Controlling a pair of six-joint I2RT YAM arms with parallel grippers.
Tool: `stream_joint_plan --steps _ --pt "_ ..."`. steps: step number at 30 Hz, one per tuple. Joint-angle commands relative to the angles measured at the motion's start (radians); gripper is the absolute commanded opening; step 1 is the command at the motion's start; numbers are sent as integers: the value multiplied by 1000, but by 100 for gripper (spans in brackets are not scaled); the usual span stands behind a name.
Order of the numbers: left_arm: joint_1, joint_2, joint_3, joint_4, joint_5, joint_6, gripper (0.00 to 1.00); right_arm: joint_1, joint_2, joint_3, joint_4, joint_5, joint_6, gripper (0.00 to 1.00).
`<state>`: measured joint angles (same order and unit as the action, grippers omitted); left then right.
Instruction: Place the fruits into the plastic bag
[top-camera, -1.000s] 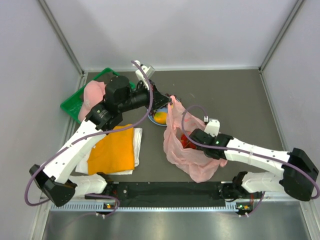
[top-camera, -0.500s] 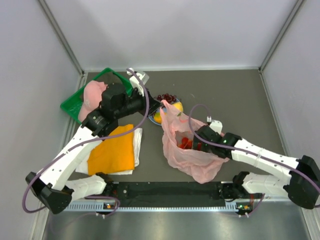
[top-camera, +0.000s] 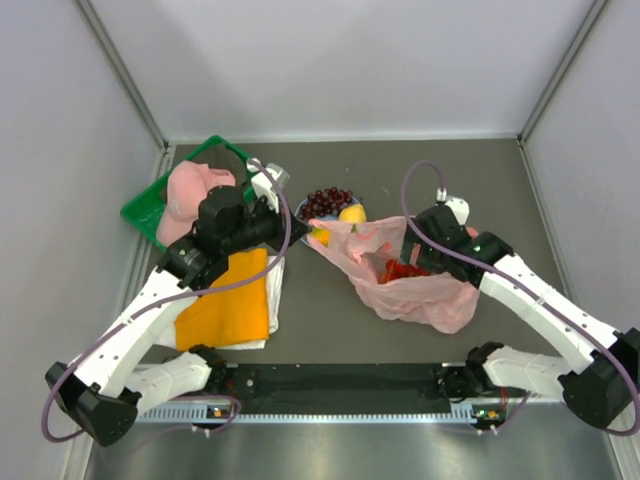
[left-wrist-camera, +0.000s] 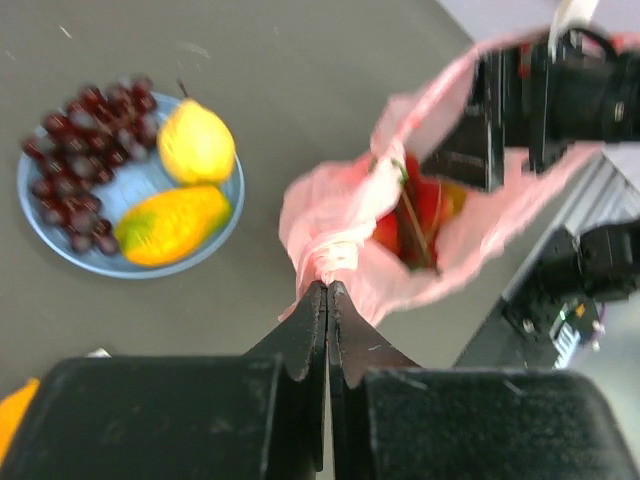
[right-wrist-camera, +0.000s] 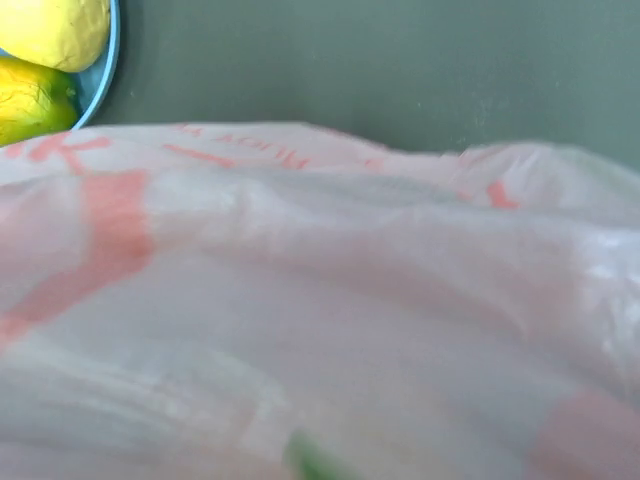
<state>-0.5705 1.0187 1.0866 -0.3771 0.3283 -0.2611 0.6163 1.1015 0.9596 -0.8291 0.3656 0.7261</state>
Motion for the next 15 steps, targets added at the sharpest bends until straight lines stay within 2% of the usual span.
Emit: stream_joint_plan --steps 1,8,12,15 --pt "4 -35 -57 15 109 31 0 -15 29 47 -5 -2 -91 99" --pt "4 -40 -83 87 323 25 0 -13 -92 28 -28 -59 -135 99" --pt "3 -39 -102 188 420 -27 0 -13 -189 30 5 -218 -203 99" --pt "4 -20 -129 219 422 -59 0 -15 -239 34 47 -370 -258 99"
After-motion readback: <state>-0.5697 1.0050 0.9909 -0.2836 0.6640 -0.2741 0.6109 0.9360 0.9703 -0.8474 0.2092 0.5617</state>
